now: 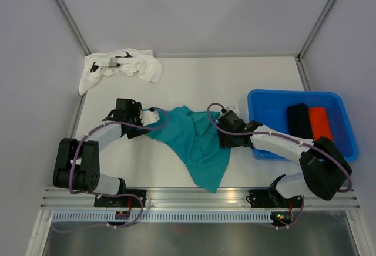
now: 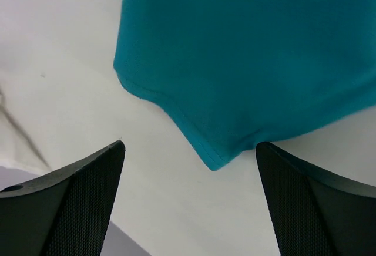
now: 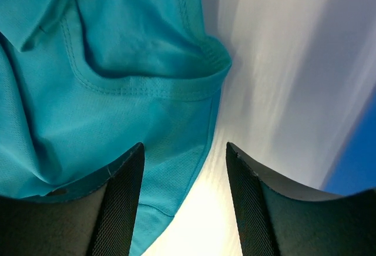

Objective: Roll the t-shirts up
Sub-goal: Flatten the tshirt

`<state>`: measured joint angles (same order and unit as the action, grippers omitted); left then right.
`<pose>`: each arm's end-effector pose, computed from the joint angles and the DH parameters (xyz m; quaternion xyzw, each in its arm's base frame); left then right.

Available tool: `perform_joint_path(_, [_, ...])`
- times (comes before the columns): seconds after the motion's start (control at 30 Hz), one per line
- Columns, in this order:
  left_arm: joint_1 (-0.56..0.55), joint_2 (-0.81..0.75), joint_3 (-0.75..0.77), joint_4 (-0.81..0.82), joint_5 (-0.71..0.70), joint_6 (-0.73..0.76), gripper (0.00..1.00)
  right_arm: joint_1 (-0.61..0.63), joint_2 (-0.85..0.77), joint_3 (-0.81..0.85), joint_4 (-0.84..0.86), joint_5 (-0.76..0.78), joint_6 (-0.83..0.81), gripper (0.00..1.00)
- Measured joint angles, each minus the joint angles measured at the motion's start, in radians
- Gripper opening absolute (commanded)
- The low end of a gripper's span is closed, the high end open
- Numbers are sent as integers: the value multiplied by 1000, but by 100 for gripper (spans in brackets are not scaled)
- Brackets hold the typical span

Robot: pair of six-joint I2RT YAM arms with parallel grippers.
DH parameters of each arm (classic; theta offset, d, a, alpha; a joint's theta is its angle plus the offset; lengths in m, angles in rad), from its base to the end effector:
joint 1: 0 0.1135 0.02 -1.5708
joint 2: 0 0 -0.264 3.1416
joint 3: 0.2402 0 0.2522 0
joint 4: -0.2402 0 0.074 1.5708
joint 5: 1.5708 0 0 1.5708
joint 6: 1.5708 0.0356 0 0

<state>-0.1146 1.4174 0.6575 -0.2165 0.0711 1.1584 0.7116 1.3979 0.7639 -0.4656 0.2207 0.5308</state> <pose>0.2579 -0.0322 0.1584 0.5763 0.7622 0.1164 0.2706 0.1996 0.1618 0.1799 -0.0616 0.9648 0.0479 0.2510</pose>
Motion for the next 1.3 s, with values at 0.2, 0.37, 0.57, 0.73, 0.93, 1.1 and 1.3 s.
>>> perform_joint_path(0.2, [0,125,49,125,-52,48,48,6,16,-95,121,-67,38,47])
perform_joint_path(0.37, [-1,126,41,57,-17,42,2,0,21,-132,234,-91,63,0])
perform_joint_path(0.57, [-1,29,10,-65,-18,-41,2,0,-4,-121,181,-102,57,0])
perform_joint_path(0.73, [4,-161,-6,-183,-44,-131,2,0,-167,0,-1,-76,13,0])
perform_joint_path(0.93, [8,-387,78,-367,-47,-232,2,0,-299,248,-102,-73,-65,0])
perform_joint_path(1.1, [8,-570,279,-483,-78,-303,2,1,-378,438,-219,-93,-103,0])
perform_joint_path(1.3, [8,-678,506,-531,-177,-374,2,1,-481,641,-274,-182,-144,0])
